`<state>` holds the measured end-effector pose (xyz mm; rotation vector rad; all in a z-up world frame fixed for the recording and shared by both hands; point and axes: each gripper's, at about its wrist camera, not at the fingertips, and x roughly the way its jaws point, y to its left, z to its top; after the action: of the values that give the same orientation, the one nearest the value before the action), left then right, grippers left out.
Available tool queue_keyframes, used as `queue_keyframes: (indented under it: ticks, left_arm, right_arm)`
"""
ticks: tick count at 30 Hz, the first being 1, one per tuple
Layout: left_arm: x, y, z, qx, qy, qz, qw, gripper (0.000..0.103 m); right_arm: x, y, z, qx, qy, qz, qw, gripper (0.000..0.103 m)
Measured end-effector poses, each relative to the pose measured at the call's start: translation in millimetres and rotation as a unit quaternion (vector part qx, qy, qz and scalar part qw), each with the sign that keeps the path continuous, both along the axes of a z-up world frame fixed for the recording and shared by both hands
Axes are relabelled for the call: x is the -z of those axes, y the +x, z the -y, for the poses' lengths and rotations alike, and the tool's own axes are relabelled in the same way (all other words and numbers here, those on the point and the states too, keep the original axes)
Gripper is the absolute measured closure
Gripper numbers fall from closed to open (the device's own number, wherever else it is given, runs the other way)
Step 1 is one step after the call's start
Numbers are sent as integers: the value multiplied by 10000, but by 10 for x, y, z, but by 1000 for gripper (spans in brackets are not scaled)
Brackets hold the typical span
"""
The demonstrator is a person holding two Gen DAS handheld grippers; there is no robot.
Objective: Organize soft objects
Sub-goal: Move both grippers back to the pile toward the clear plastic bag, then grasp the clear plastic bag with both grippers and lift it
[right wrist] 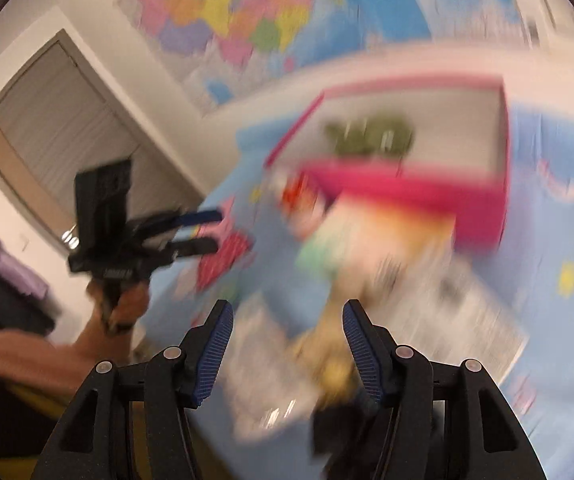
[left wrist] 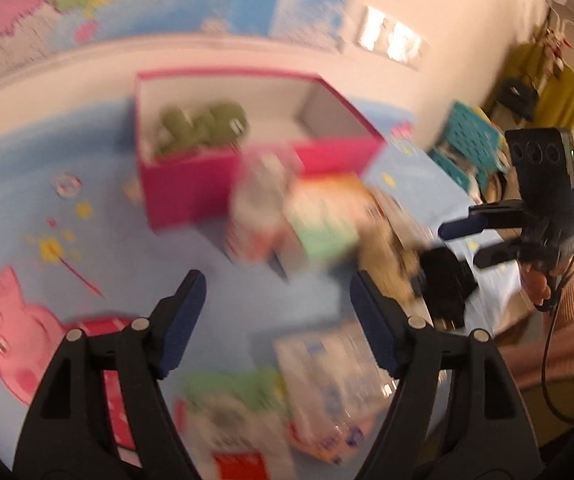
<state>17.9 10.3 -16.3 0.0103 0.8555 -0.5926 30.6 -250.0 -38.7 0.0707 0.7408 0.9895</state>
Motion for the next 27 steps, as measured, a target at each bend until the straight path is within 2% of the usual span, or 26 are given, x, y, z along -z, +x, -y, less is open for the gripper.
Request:
queue_keyframes:
  ticks: [6, 11, 14, 17, 18, 27]
  left_arm:
    - [317, -279, 130, 325, 116, -503, 9981, 28]
    - [404, -331, 91, 324, 171, -740, 9966, 28]
    - [458, -334, 49, 314, 147, -883, 9955, 28]
    - [487, -367, 62, 426, 83, -964, 9944, 27]
    - [500, -373, 63, 450, 80, -988, 9941, 27]
    - [625, -306, 161, 610, 1, -1347, 9890, 27]
  right_arm:
    - [512, -302, -150, -312, -426, -595, 9968, 45]
    - [754, -408, -161, -25, -442, -862, 9953, 45]
    - [813, -338, -190, 106, -225, -848, 9961, 48]
    - [822, -194, -246, 252, -162, -676, 9973, 74]
    - [799, -201, -237, 304, -146, -598, 9976, 78]
    - [580, -334, -353, 393, -373, 383, 9978, 81]
